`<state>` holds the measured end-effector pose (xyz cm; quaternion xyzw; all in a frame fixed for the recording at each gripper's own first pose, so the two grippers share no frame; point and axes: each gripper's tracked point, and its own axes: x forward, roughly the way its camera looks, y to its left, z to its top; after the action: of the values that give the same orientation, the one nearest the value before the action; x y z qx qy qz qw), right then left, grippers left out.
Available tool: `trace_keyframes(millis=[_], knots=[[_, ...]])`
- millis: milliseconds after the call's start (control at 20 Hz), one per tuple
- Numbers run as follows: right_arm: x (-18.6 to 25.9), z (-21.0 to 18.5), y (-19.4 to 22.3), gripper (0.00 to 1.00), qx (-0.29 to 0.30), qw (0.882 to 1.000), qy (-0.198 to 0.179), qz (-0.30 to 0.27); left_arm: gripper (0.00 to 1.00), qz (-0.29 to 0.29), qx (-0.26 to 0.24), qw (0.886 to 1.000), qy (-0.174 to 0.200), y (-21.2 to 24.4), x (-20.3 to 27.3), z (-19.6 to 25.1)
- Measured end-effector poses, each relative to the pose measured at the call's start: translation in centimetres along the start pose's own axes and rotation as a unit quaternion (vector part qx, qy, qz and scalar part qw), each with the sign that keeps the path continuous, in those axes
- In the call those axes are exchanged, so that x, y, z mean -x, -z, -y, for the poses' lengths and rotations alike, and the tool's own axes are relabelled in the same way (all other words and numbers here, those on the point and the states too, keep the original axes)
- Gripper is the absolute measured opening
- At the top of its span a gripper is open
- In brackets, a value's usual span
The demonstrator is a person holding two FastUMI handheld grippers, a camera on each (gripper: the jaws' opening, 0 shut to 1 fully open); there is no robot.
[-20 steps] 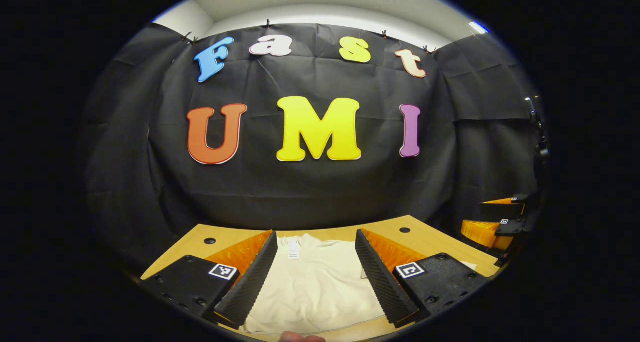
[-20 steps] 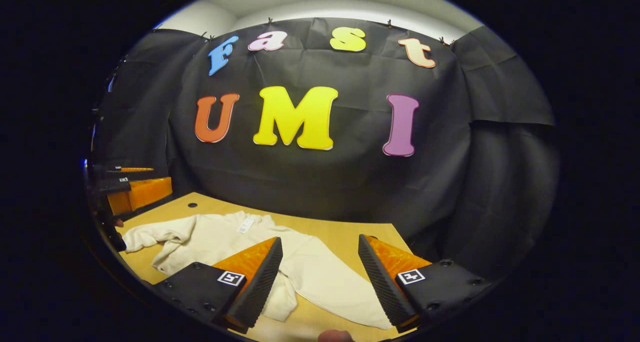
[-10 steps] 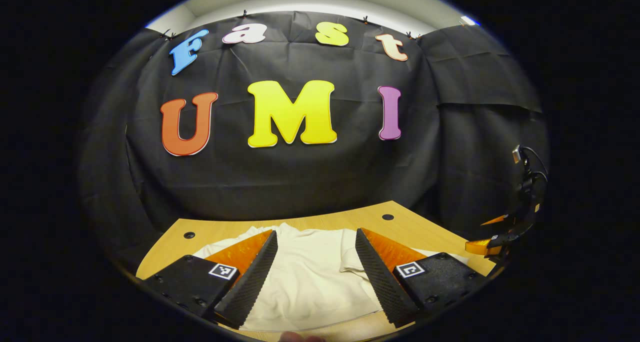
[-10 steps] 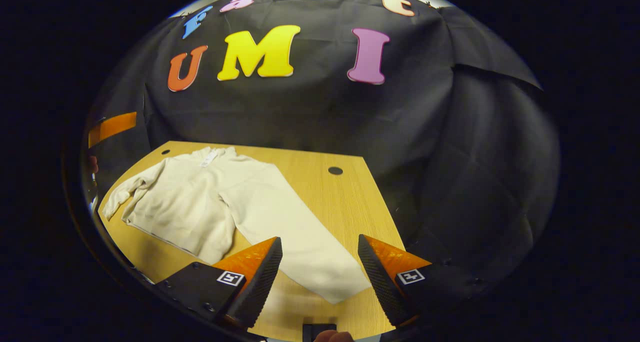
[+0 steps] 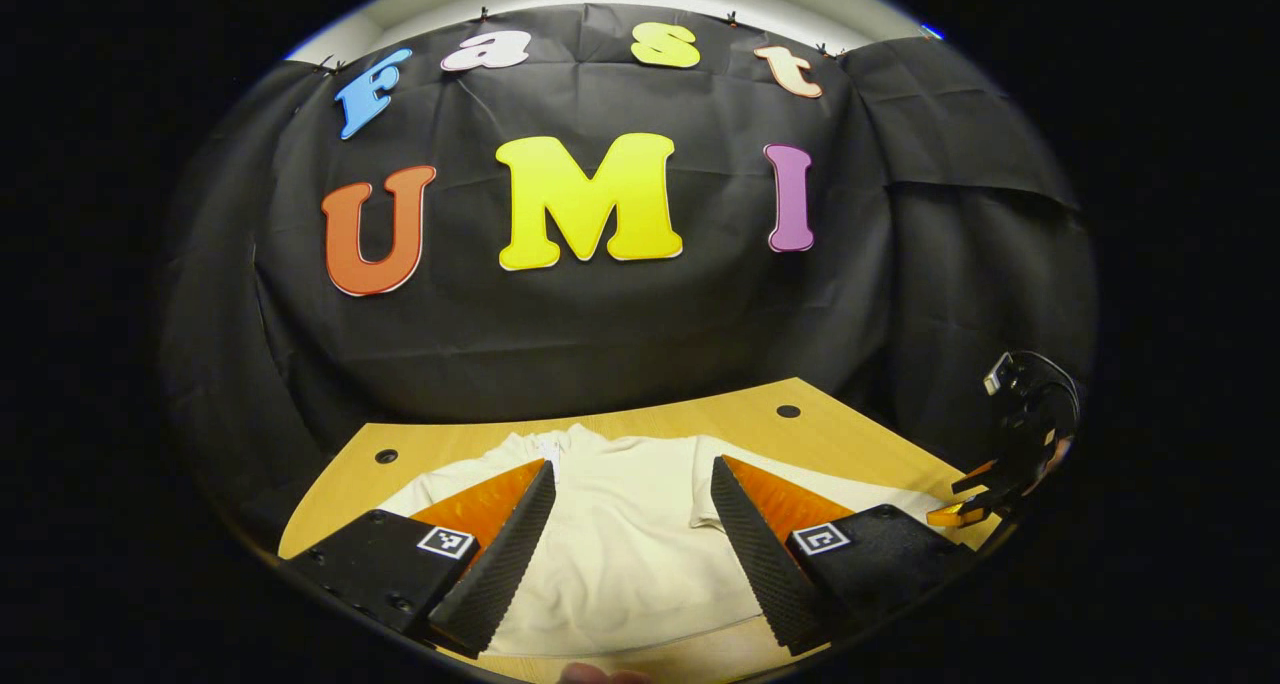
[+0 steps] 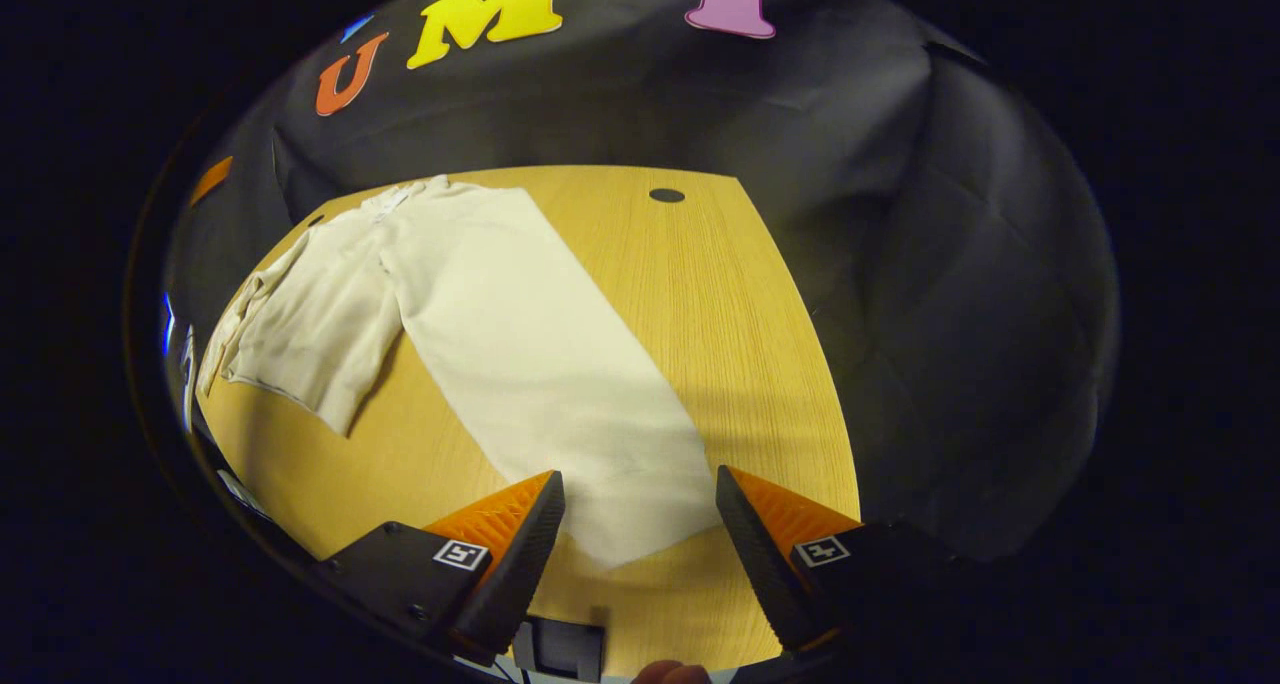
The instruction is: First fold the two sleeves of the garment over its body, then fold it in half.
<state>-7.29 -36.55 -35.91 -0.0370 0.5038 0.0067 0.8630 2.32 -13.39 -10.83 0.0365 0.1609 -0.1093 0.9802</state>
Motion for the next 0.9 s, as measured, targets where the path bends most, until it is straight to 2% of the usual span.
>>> trace_keyframes(millis=[350,550,700,750,800,900], knots=[[-1.8,0.0,1.0,0.95,0.016,0.999,-0.023,-0.024,0.99,-0.013,0.001,1.0,-0.016,0.7,-0.1,-1.0],[-1.8,-0.1,2.0,0.92,0.007,0.998,-0.042,-0.04,0.99,-0.012,-0.001,1.0,-0.016,0.7,-0.1,-1.1],[-1.8,-0.1,1.7,0.66,-0.007,0.998,-0.047,-0.038,0.99,-0.012,-0.003,1.0,-0.016,0.6,0.0,-1.4],[-1.9,-0.1,1.7,0.39,-0.017,0.998,-0.045,-0.045,0.99,-0.012,-0.003,1.0,-0.017,0.7,0.1,-1.5],[-2.1,-0.2,1.6,0.37,-0.029,0.997,-0.047,-0.048,0.99,-0.011,-0.003,1.0,-0.018,0.7,0.1,-1.7],[-2.0,-0.2,1.3,0.09,-0.051,0.996,-0.042,-0.058,0.99,-0.012,-0.001,1.0,-0.019,0.9,0.3,-2.0]])
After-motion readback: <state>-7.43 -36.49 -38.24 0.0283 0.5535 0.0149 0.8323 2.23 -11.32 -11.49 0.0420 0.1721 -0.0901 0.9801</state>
